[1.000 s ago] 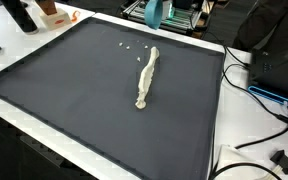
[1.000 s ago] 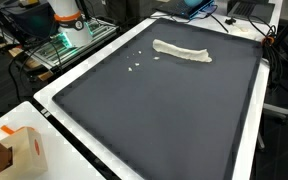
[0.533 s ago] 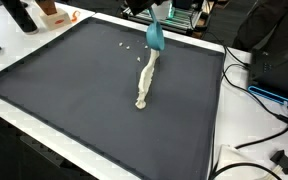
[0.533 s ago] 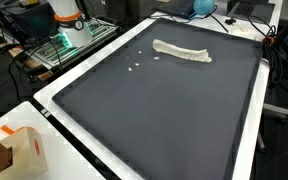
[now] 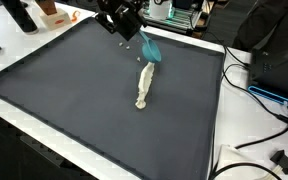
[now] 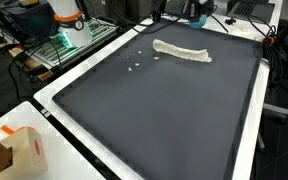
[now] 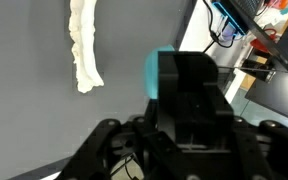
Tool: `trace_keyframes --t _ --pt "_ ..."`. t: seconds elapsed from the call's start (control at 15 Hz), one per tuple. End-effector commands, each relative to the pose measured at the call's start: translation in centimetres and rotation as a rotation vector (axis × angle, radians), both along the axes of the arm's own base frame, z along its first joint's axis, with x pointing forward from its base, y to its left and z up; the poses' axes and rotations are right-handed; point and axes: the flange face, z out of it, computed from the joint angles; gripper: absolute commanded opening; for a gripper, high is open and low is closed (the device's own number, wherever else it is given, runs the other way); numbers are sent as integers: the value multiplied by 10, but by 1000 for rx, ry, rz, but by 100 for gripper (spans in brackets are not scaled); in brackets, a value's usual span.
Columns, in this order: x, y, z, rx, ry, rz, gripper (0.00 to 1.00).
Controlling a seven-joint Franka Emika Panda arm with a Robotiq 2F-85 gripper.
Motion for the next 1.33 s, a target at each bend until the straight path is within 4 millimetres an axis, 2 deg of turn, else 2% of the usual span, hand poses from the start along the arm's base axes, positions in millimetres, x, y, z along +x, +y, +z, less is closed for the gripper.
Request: trace_keyframes --t 0.0,0.33,0.73,1.27 --pt "9 -18 -26 104 1 -25 25" --pt "20 -33 -60 199 18 -102 25" --pt "32 -43 -94 234 73 -173 25" --pt "41 -47 -125 241 112 -185 25"
